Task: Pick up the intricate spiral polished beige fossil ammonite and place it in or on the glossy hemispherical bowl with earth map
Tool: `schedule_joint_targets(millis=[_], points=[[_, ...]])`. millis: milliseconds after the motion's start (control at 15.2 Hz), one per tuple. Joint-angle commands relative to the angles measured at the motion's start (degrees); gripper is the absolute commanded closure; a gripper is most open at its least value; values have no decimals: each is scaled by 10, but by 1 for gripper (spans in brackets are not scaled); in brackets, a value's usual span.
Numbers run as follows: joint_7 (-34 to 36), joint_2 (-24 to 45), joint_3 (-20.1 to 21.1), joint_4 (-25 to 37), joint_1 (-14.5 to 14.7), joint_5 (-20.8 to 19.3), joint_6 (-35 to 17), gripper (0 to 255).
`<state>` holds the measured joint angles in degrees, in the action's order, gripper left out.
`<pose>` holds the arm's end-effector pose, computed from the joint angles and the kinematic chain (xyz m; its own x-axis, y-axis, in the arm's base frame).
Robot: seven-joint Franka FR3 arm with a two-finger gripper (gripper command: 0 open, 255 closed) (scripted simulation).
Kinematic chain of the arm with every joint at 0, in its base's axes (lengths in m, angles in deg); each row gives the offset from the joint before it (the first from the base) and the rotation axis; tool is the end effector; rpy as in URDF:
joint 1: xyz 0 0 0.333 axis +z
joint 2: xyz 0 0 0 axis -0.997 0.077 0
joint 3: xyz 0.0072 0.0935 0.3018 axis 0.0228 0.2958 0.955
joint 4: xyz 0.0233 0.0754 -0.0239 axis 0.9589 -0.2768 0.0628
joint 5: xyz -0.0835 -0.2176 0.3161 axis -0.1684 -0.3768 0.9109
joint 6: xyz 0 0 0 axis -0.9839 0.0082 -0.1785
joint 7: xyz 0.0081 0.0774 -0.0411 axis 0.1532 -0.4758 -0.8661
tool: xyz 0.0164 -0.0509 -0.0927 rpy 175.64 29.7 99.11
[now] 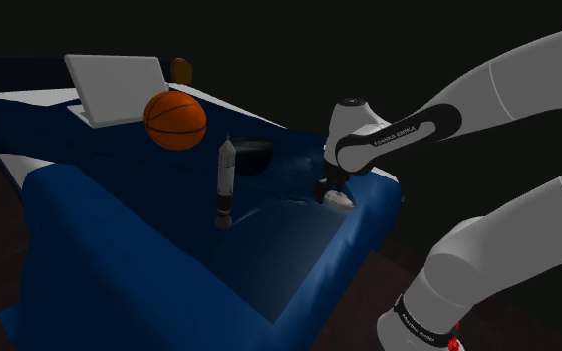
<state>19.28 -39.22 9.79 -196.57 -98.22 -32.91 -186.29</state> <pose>0.3717 -0.1024 0.3484 0.9860 -0.1621 0.0391 -0.1665 -0.9691 0.1818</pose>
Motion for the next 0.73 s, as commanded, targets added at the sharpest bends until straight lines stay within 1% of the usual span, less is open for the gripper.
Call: schedule_joint_targets(millis=[0,594,660], points=[[0,0,0,0,0,0,0,255],[0,0,0,0,0,0,0,255],[0,0,0,0,0,0,0,0]])
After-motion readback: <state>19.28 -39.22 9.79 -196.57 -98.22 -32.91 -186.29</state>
